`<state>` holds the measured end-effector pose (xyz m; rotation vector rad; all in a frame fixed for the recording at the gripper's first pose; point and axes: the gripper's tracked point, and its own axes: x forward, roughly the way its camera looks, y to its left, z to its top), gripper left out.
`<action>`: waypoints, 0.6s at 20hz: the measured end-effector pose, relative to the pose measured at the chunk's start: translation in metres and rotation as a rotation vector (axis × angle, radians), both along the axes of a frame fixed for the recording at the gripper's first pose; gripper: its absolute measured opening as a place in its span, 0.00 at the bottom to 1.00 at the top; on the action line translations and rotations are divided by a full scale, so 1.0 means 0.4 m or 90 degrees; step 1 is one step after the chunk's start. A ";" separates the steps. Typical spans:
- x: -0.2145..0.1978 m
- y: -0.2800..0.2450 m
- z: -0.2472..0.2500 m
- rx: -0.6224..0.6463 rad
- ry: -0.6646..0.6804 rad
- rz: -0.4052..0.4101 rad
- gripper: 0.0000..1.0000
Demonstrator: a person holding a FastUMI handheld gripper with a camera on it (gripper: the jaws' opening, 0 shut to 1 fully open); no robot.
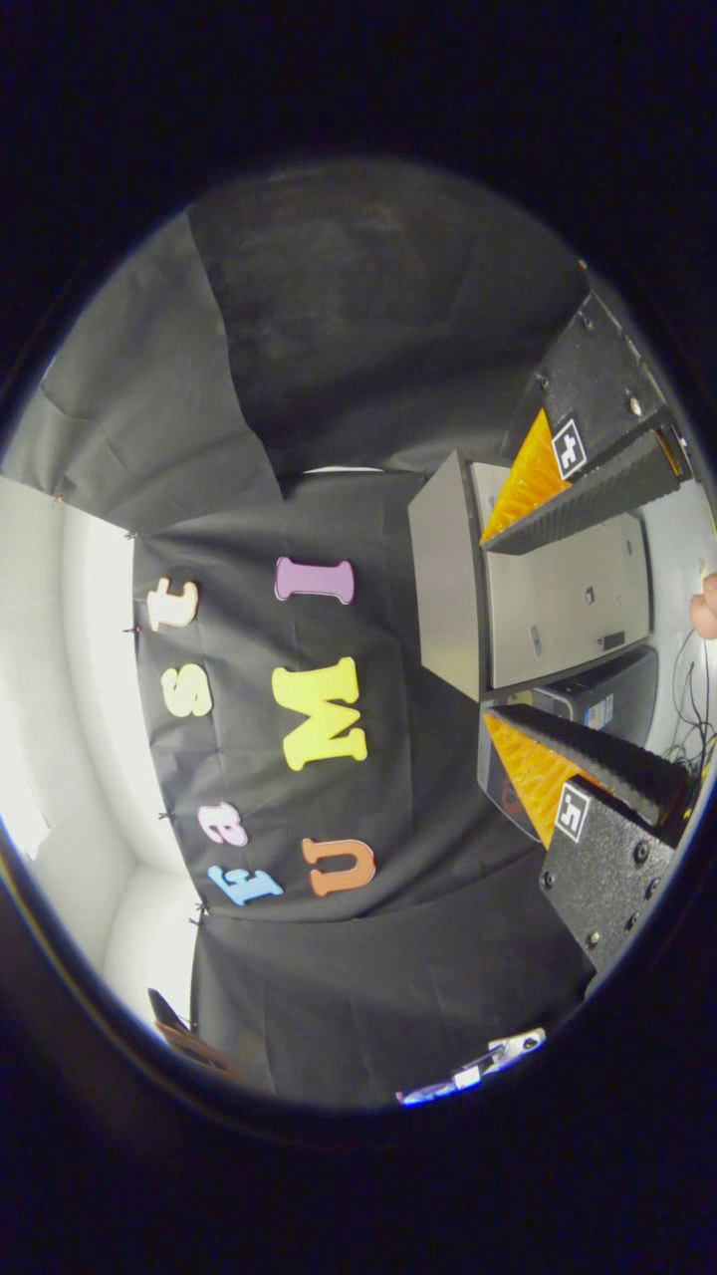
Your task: Put the clothes into the washing machine and then close the washing machine lid.
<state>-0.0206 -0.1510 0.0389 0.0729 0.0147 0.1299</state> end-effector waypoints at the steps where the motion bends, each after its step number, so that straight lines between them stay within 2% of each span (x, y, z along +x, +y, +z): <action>1: 0.001 0.000 0.001 -0.004 -0.001 0.000 0.96; 12: -0.007 0.017 0.020 -0.005 -0.012 0.003 0.96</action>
